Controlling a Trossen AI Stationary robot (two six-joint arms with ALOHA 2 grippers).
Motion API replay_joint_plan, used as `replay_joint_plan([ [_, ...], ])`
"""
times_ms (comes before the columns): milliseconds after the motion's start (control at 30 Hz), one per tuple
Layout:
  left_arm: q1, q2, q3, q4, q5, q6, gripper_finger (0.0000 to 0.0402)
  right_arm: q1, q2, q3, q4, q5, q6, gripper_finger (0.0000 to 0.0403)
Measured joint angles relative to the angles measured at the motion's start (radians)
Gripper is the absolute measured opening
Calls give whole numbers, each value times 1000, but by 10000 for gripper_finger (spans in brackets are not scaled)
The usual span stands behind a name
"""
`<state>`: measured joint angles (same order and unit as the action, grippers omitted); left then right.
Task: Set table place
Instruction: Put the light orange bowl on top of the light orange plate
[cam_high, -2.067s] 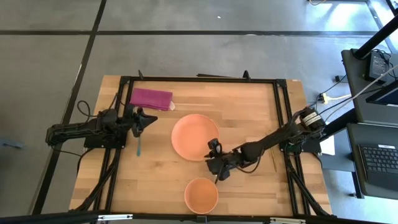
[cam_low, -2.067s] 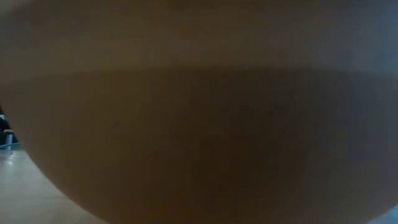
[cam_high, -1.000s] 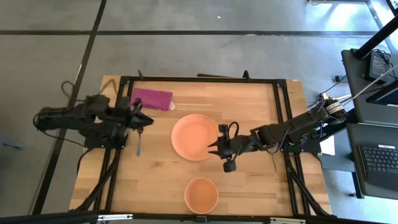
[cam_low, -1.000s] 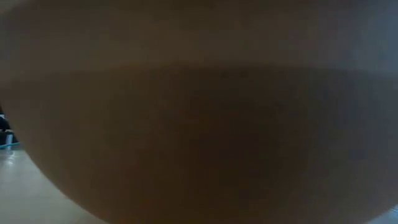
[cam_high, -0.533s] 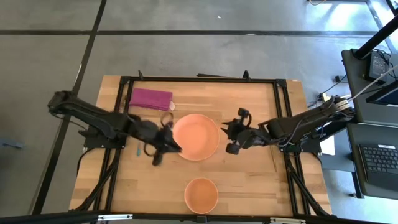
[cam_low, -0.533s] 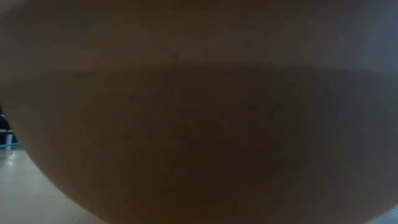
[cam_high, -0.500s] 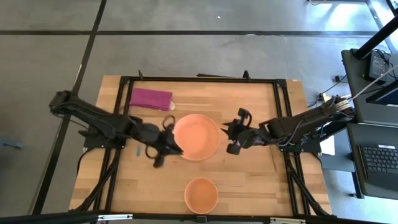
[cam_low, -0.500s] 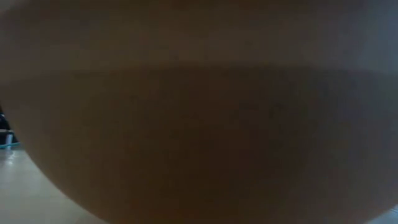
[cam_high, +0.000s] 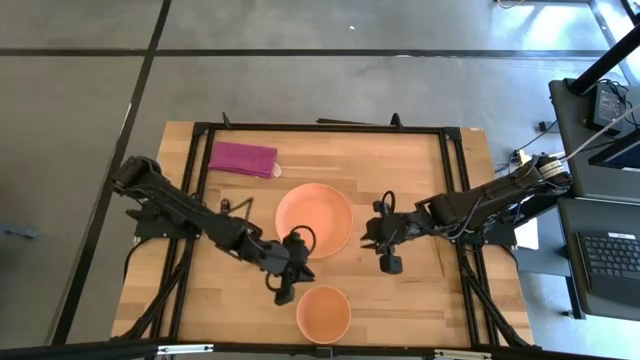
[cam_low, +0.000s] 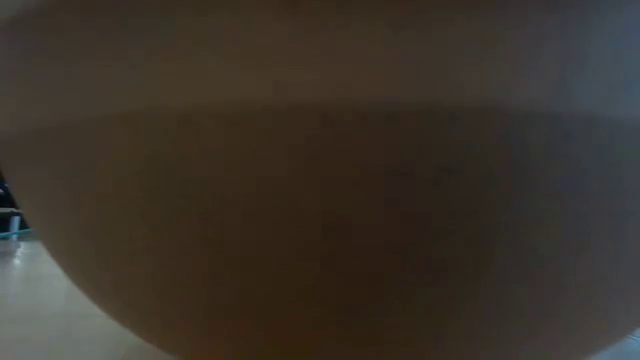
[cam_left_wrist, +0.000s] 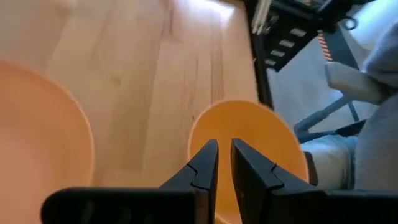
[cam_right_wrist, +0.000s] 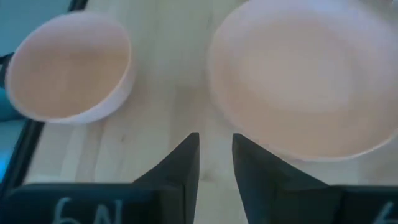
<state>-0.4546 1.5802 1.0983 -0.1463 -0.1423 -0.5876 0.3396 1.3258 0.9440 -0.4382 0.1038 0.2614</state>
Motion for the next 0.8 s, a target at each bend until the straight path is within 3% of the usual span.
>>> replay_joint_plan([
  [333, 0, 132, 0, -5, 35, -101, 39, 50, 0, -98, 125, -11, 22, 97],
  [800, 45, 137, 0, 8, -28, -118, 39, 50, 0, -100, 143, -11, -32, 97],
])
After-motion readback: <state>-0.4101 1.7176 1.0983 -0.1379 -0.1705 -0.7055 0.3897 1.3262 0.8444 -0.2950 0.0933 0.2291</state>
